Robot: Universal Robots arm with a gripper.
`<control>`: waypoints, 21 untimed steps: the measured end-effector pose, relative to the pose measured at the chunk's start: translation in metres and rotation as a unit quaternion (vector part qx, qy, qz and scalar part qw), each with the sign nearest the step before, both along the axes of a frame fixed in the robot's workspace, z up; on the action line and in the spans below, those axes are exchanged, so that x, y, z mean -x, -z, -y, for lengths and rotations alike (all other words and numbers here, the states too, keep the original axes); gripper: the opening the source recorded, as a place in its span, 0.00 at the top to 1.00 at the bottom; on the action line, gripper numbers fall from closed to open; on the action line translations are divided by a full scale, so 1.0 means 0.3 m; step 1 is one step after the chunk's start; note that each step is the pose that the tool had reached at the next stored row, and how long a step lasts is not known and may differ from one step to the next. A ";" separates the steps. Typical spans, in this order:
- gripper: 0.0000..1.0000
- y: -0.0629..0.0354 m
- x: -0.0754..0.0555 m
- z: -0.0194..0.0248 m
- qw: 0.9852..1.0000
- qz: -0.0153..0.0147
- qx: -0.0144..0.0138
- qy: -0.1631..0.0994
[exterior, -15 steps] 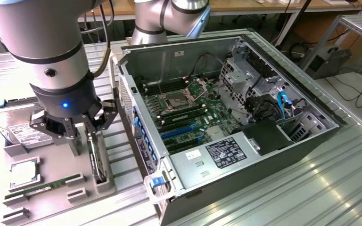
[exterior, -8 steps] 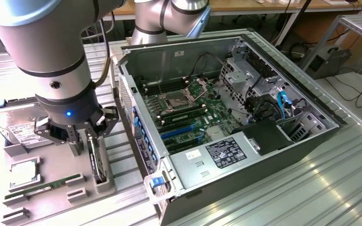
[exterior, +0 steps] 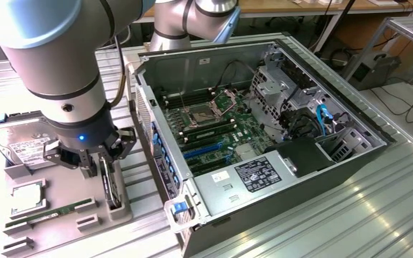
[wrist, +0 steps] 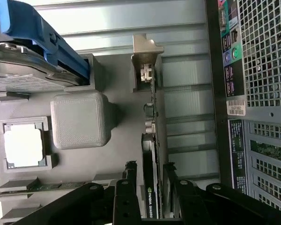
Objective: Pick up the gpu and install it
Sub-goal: 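Pick up the gpu and move the gpu toward the slot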
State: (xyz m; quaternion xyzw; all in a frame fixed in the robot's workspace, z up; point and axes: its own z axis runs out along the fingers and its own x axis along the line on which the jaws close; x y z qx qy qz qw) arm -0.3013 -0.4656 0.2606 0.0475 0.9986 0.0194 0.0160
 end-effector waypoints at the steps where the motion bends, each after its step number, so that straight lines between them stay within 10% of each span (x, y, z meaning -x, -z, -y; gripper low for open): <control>1: 0.64 0.006 0.000 0.000 1.000 0.000 0.000 0.000; 21: 0.72 0.058 0.000 -0.025 1.000 0.005 0.002 0.000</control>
